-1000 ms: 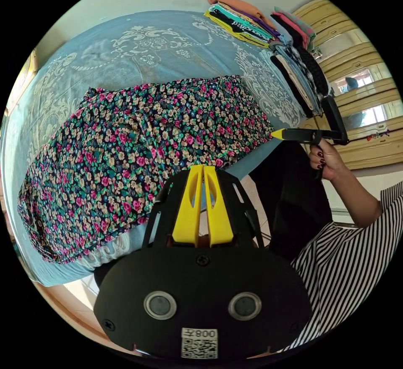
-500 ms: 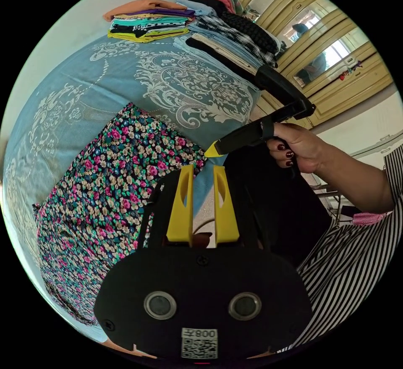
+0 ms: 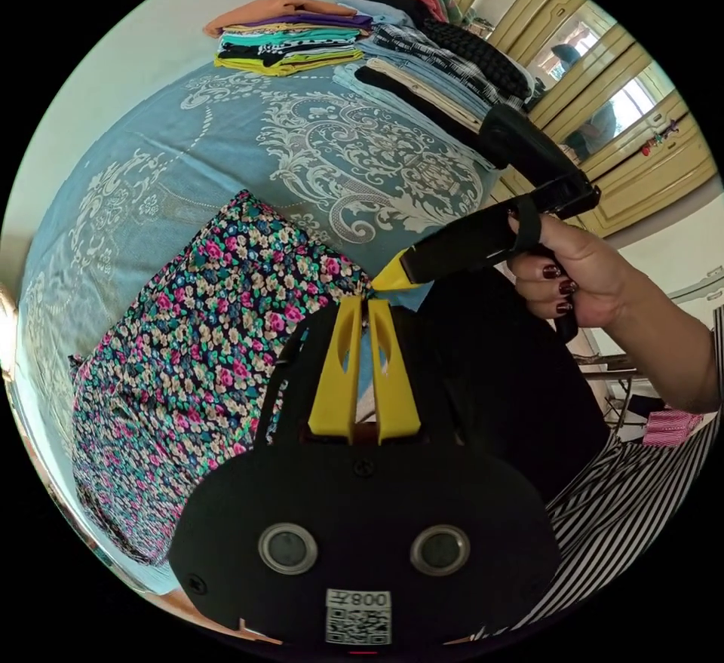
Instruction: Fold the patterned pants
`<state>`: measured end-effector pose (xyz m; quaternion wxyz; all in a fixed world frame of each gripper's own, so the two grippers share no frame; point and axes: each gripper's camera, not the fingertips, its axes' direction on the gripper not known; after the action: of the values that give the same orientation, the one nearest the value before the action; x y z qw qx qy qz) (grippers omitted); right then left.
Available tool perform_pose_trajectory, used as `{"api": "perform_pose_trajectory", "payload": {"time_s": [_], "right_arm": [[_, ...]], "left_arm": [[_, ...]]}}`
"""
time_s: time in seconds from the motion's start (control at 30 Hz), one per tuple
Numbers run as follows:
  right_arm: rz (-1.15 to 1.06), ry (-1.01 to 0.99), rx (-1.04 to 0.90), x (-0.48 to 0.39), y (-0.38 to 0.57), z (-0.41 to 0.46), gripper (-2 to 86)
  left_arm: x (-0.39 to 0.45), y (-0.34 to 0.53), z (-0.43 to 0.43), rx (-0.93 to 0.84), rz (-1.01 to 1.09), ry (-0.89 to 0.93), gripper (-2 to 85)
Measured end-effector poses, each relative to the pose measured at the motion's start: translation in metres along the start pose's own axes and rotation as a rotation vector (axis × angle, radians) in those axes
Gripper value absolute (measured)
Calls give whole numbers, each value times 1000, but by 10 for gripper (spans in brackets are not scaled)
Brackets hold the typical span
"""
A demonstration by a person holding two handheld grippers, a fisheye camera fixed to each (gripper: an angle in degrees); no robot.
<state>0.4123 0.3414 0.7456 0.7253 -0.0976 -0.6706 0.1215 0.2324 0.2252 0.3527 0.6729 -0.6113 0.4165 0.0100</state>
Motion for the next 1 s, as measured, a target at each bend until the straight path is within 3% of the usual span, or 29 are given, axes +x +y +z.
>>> {"api": "perform_pose_trajectory", "payload": {"time_s": [0.23, 0.47, 1.0], "right_arm": [[-14, 101, 108, -5, -40, -21, 54], [-16, 150, 24, -15, -110, 10, 76], [61, 128, 15, -38, -140, 52, 18]], "left_arm": [[-8, 15, -10, 53, -59, 83, 15], [-15, 35, -22, 78, -59, 112, 13], [-53, 112, -60, 113, -66, 166, 13]]}}
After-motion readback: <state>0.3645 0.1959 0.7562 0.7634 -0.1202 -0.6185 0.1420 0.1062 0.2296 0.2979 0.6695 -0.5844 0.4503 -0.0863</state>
